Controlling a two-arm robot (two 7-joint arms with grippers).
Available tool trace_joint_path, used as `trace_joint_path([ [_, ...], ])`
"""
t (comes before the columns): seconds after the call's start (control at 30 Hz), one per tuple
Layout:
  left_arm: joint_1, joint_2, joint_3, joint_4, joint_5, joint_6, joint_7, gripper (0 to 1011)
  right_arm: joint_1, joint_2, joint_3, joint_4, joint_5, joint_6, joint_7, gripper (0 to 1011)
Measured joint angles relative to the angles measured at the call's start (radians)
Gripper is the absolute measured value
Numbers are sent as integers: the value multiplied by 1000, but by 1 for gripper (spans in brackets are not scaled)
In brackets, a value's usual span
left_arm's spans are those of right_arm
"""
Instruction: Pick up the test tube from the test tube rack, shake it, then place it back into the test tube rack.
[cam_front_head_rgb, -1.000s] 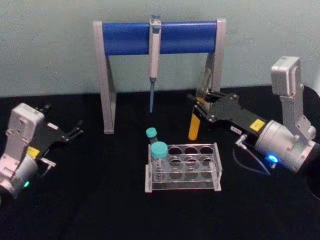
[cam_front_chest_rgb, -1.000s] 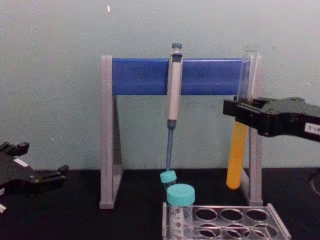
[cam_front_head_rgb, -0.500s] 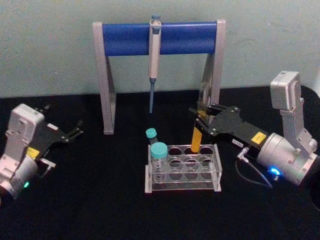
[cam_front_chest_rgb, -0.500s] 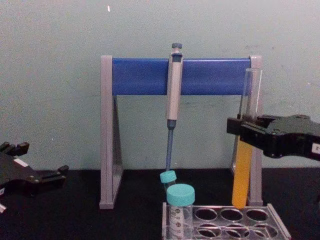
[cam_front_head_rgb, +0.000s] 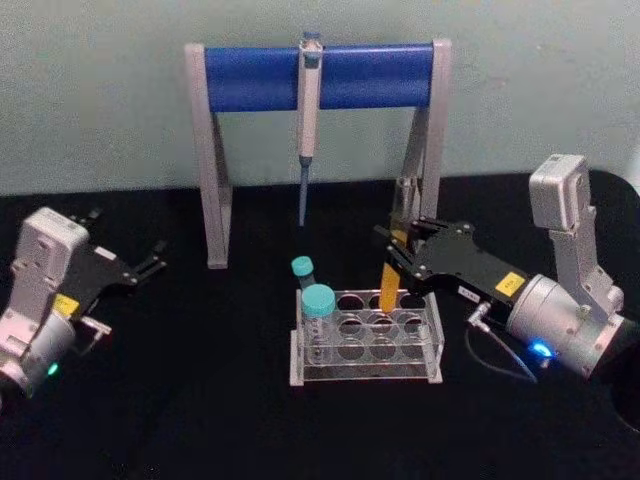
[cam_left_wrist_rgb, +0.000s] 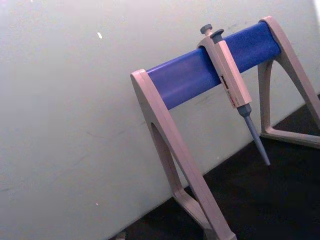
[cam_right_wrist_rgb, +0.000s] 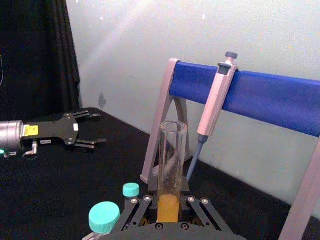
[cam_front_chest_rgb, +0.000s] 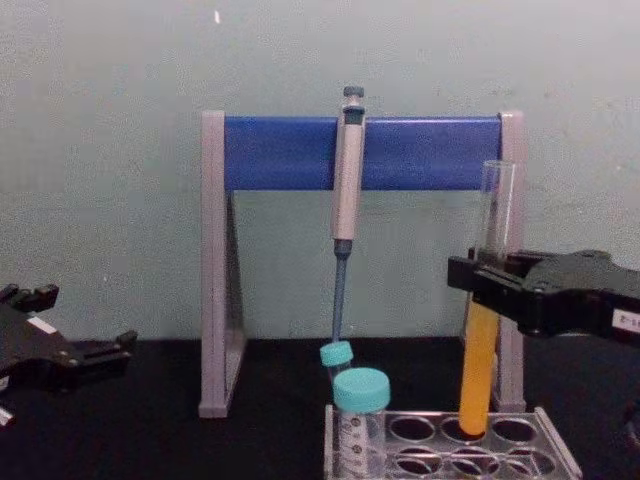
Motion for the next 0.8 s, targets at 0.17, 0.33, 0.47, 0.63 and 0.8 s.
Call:
trace_joint_path([
  [0.17, 0, 0, 0, 0, 0, 0, 0, 1001, 3, -8, -2, 12, -8, -17, 3, 232],
  [0.33, 0, 0, 0, 0, 0, 0, 0, 1001, 4, -14, -4, 24, -19, -31, 5, 232],
  [0.47, 0, 0, 0, 0, 0, 0, 0, 1001, 6, -19, -6, 33, -31, -37, 4, 232],
  [0.63, 0, 0, 0, 0, 0, 0, 0, 1001, 7, -26, -6, 44, -37, -38, 4, 232],
  [0.8, 0, 0, 0, 0, 0, 0, 0, 1001, 6, -35, -7, 63, -39, -39, 5, 232],
])
